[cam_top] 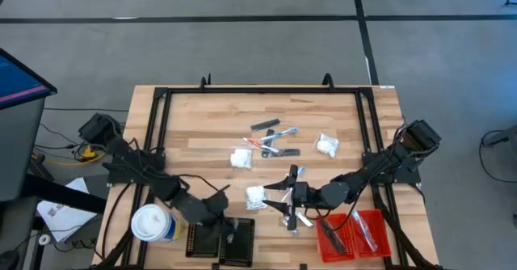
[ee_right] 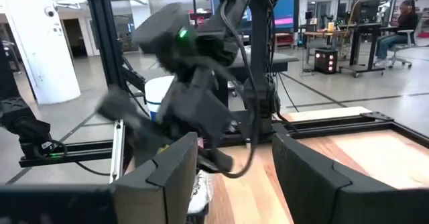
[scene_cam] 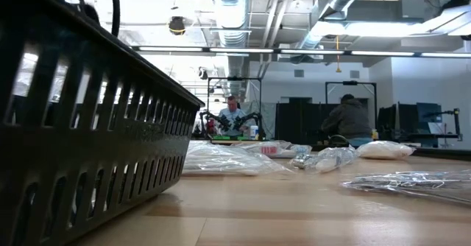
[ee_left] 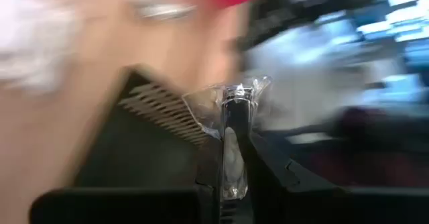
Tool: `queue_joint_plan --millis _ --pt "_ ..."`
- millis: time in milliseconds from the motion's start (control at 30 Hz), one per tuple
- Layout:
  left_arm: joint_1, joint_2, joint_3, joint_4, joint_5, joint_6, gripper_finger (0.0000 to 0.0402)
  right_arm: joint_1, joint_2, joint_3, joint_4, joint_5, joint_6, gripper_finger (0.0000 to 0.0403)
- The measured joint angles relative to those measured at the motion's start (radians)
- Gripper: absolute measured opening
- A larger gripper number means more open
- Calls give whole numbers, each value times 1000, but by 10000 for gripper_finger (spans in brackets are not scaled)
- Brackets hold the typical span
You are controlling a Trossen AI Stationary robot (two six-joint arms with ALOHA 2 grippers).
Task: Pick & Place Travel size toiletries
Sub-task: Put the nail cutter into the right black bin
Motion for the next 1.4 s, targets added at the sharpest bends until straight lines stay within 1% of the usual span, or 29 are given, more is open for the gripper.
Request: queue_joint_plan --millis 100,167,233,367,500,700,833,1100,1267,1400 --pt "3 61 125 -272 -47 -22 36 2 0 0 -2 0 0 183" --pt "9 120 210 -399 -39 -35 36 2 0 0 -8 0 0 180" --pt "11 182 288 -498 0 -37 36 2 0 0 -18 0 2 178" --pt "14 286 418 -637 81 -12 36 -7 0 0 -33 0 25 174" --pt "14 339 468 -656 100 17 36 -14 0 0 -55 0 56 171" --pt "25 341 472 -658 100 29 39 -14 0 0 -74 0 64 172" --pt "41 341 472 -658 117 35 46 -14 0 0 -74 0 63 173" --pt "51 339 472 -656 118 67 94 -14 0 0 -83 0 63 171" --pt "46 338 472 -656 151 71 126 -14 0 0 -104 0 68 167" --pt "46 338 472 -654 152 72 146 -14 0 0 -105 0 70 166"
